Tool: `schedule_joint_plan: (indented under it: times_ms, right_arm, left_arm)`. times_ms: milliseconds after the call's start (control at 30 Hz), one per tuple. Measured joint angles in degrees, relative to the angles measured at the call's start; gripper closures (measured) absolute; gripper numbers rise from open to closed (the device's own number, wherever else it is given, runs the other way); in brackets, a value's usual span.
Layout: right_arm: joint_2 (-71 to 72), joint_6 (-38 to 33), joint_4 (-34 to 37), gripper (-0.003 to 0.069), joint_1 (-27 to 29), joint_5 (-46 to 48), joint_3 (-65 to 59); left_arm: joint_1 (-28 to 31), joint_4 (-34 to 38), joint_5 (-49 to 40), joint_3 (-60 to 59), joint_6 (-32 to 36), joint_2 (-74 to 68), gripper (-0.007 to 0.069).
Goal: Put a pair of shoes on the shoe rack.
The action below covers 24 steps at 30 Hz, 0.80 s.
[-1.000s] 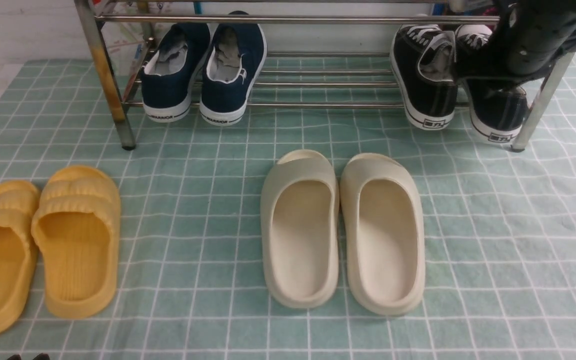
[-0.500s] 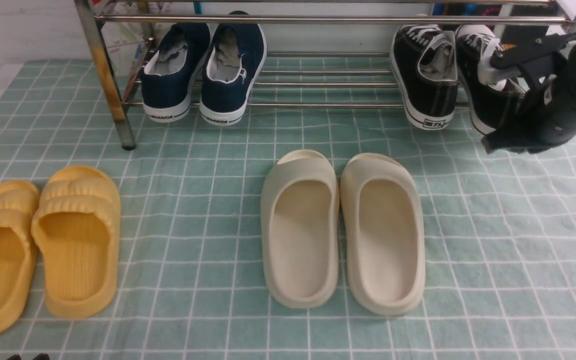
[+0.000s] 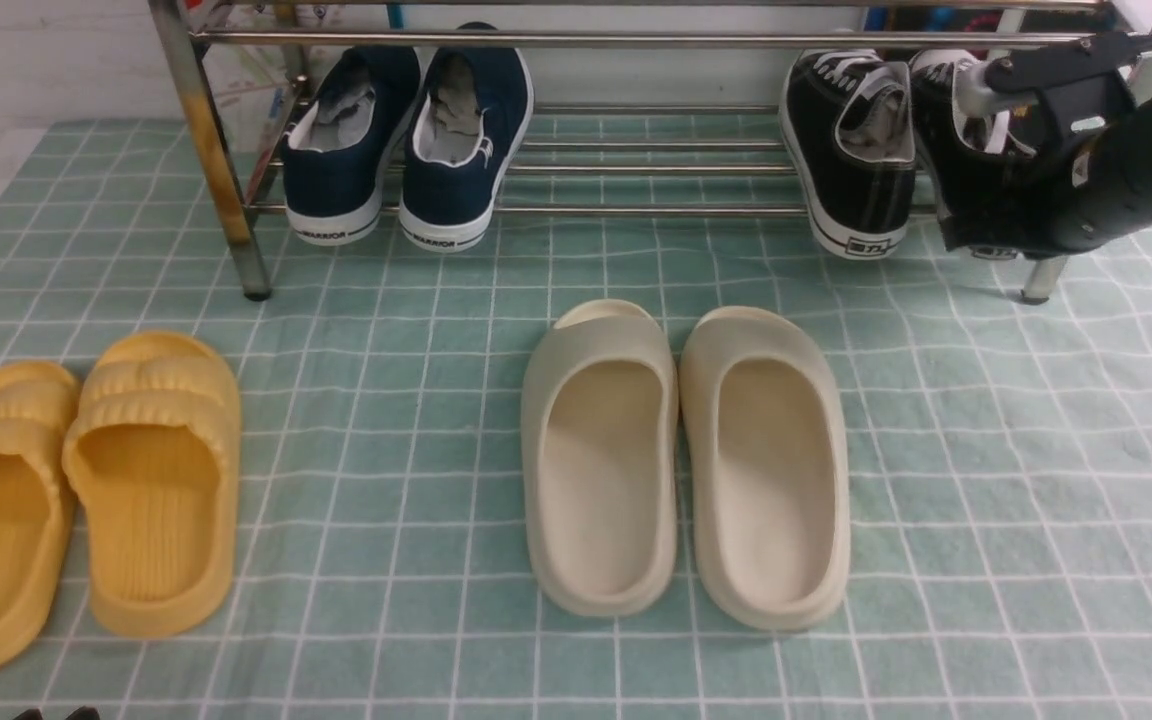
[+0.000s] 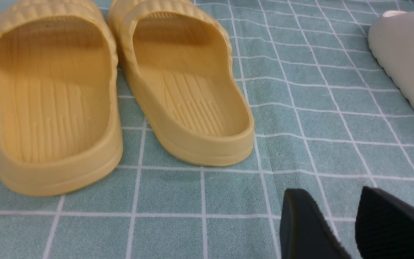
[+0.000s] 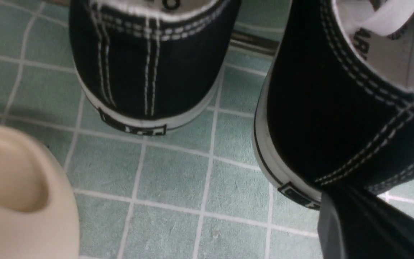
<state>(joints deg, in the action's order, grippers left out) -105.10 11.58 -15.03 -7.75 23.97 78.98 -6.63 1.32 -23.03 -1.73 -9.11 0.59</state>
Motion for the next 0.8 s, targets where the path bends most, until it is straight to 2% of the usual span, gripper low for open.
schedule_joint_plan:
  times_ms: [267, 433, 467, 633, 800]
  right_arm:
    - [6.93, -0.06, 1.03, 0.0662, -0.74, 14.39, -0.34]
    - [19.23, -1.13, 1.3, 0.0662, -4.32, 22.16, -5.0]
    - [25.23, -1.13, 1.27, 0.0662, -5.94, 23.9, -7.89]
    - [48.1, 4.1, 1.7, 0.066, -11.68, 23.49, -22.09]
    - [66.23, 7.85, 1.58, 0.0659, -13.03, 13.61, -38.41]
  left_arm:
    - [0.0, 0.0, 0.0, 0.0, 0.0, 0.0, 0.0386]
    - [0.0, 0.0, 0.0, 0.0, 0.0, 0.0, 0.0386]
    - [0.0, 0.0, 0.0, 0.0, 0.0, 0.0, 0.0386]
    - [0.0, 0.0, 0.0, 0.0, 0.0, 0.0, 0.0386]
    - [0.0, 0.0, 0.0, 0.0, 0.0, 0.0, 0.0386]
